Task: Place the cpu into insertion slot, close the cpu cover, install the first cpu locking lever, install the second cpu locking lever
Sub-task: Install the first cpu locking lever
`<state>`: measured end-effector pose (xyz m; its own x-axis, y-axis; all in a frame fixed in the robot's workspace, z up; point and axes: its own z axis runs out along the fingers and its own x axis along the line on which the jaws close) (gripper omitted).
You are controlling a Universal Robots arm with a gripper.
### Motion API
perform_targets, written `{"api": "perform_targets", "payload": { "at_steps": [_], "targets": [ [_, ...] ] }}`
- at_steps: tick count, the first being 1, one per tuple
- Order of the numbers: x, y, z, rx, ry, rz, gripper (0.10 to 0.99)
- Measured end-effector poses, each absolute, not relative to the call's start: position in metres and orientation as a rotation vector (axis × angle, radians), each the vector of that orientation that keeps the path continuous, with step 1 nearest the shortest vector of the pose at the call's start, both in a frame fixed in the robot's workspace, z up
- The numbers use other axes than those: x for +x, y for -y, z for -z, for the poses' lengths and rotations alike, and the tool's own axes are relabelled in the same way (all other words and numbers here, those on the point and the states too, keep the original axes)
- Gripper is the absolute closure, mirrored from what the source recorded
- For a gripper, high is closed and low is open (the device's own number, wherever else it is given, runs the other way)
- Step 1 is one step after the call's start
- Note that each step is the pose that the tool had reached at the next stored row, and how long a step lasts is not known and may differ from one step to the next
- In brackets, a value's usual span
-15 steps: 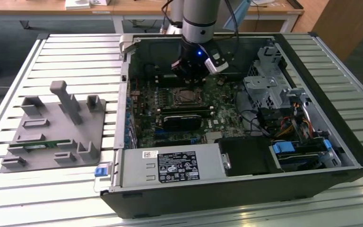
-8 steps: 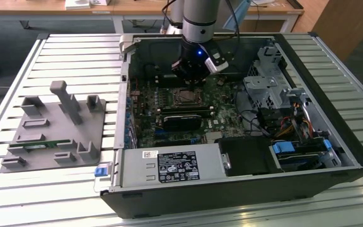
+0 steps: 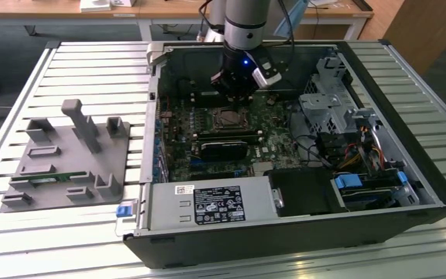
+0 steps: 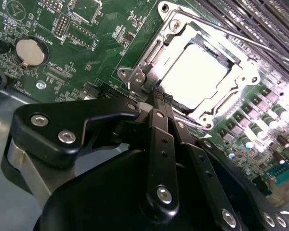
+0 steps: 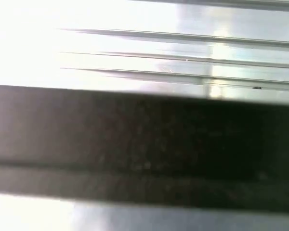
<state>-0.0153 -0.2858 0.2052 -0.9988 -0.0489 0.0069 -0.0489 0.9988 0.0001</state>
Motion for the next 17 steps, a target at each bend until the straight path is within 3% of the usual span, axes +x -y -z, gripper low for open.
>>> {"api": "perform_targets", "payload": {
  "at_steps": [17],
  "targets": [
    [-0.025, 0.286, -0.209, 0.077, 3.134, 0.087, 0.98]
  ]
}}
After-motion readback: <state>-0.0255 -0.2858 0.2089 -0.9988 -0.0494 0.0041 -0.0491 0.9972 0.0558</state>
